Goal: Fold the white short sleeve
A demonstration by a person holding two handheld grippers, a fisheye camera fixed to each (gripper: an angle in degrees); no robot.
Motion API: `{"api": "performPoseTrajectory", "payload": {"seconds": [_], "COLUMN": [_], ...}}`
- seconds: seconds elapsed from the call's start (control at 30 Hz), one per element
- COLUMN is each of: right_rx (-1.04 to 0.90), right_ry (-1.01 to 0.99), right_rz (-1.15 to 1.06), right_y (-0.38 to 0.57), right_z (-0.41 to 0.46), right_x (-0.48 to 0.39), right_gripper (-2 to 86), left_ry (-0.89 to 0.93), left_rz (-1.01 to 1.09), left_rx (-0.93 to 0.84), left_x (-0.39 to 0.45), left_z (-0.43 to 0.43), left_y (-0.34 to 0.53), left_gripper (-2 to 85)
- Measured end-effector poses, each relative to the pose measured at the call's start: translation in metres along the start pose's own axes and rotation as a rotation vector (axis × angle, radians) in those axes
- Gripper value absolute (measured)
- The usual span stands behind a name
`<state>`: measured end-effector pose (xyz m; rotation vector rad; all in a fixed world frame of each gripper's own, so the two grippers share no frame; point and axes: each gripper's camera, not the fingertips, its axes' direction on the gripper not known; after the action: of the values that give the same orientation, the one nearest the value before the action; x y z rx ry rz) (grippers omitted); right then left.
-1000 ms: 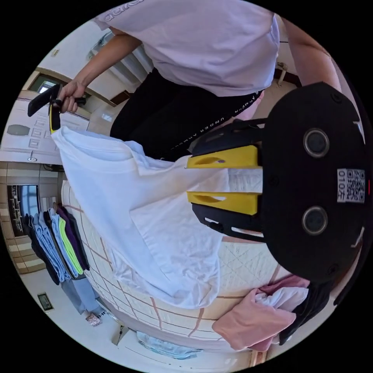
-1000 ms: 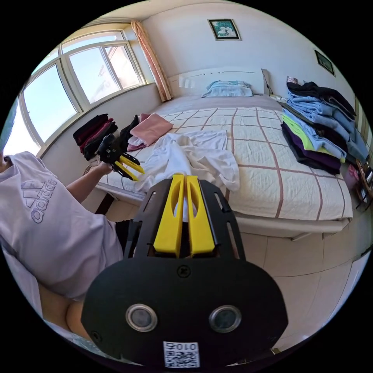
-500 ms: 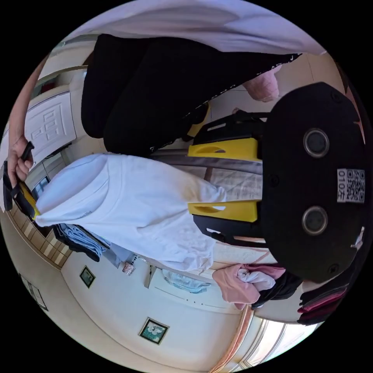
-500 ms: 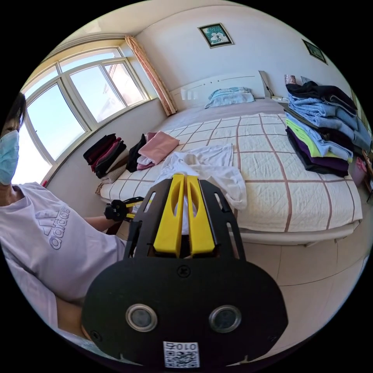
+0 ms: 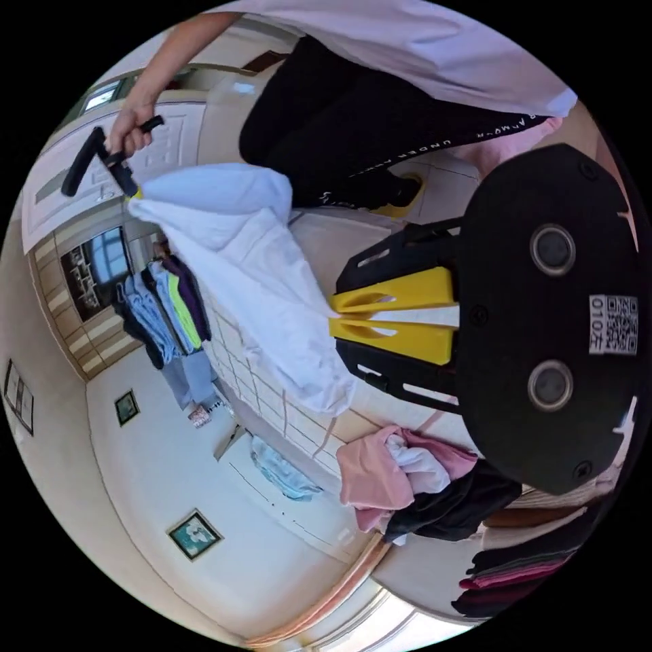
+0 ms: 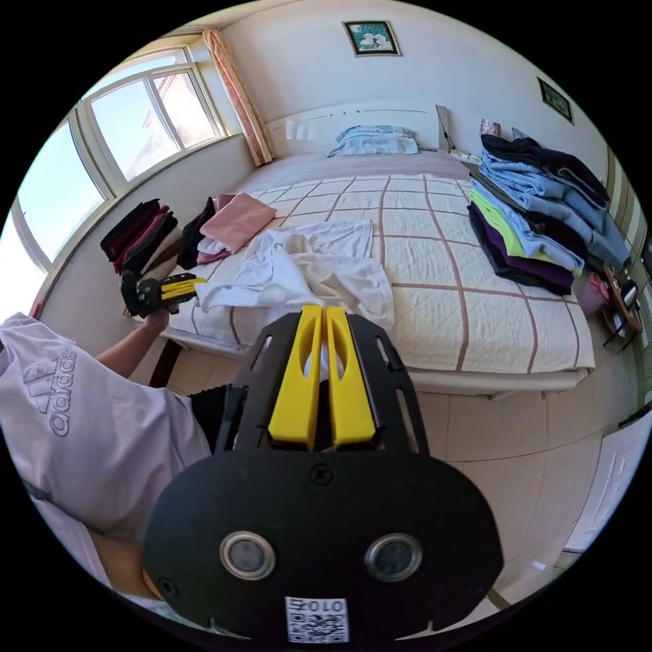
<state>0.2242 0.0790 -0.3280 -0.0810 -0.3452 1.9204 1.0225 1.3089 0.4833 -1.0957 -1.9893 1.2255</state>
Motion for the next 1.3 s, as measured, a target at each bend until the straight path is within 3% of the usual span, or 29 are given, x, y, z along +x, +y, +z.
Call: {"api": "performPoseTrajectory", "payload": {"seconds": [0.17, 0.33, 0.5, 0.67, 0.87, 1.03, 1.17, 1.3], "right_rx": [0.143, 0.430, 0.675, 0.753, 0.781, 0.806, 0.779, 0.554], "right_ry": [0.067, 0.302, 0.533, 0.666, 0.713, 0.707, 0.701, 0.676], "right_rz": [-0.115, -0.357, -0.552, -0.645, -0.681, -0.704, -0.694, -0.661], "right_y": [-0.032, -0.062, -0.009, 0.043, 0.069, 0.065, 0.032, -0.054], "right_z": [-0.078, -0.246, -0.389, -0.450, -0.489, -0.494, -0.471, -0.401], "right_x": [-0.032, -0.134, -0.243, -0.306, -0.343, -0.350, -0.341, -0.300], "right_gripper": [3.2, 3.0, 2.7, 2.5, 2.4, 2.4, 2.4, 2.5], "left_ry": [0.045, -0.025, -0.128, -0.229, -0.314, -0.266, -0.217, -0.122], "left_rz": [-0.209, -0.133, 0.013, 0.094, 0.137, 0.138, 0.094, 0.034], "left_rx": [0.254, 0.514, 0.639, 0.679, 0.629, 0.575, 0.524, 0.388], "left_x": [-0.138, -0.224, -0.229, -0.193, -0.158, -0.166, -0.192, -0.235], "left_z": [-0.104, -0.280, -0.441, -0.550, -0.603, -0.601, -0.558, -0.464], "left_y": [-0.054, -0.129, -0.167, -0.180, -0.201, -0.217, -0.230, -0.251], "left_gripper": [-0.3, -0.3, -0.3, -0.3, -0.3, -0.3, -0.3, -0.3]}}
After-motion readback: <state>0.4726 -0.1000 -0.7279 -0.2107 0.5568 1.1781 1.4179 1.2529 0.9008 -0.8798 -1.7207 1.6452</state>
